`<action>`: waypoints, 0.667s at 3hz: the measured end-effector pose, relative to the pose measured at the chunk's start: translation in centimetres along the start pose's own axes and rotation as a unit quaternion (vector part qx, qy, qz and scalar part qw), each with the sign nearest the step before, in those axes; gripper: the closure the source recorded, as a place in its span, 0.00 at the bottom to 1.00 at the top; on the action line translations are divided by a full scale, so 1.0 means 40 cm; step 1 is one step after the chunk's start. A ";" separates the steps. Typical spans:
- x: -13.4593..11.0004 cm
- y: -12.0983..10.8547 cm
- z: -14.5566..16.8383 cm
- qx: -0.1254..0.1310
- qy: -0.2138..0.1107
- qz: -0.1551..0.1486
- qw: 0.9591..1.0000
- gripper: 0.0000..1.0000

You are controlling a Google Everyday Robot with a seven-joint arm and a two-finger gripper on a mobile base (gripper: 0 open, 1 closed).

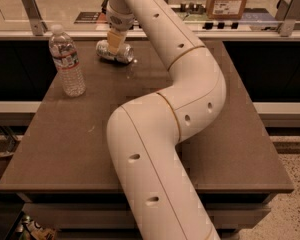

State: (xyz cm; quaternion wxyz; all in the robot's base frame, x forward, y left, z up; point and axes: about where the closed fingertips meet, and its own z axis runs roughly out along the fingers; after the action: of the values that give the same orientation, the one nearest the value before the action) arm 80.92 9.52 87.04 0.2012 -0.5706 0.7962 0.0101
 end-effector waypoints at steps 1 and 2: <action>-0.006 -0.003 0.011 0.002 -0.003 0.000 1.000 0.87; -0.010 -0.004 0.017 0.002 -0.004 0.000 1.000 1.00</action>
Offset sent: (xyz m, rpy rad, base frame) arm 0.0026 0.0023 -0.0026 0.0035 -0.0044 0.0004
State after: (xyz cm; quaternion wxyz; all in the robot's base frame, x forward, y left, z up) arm 81.39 9.99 86.59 0.2062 -0.5703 0.7951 0.0105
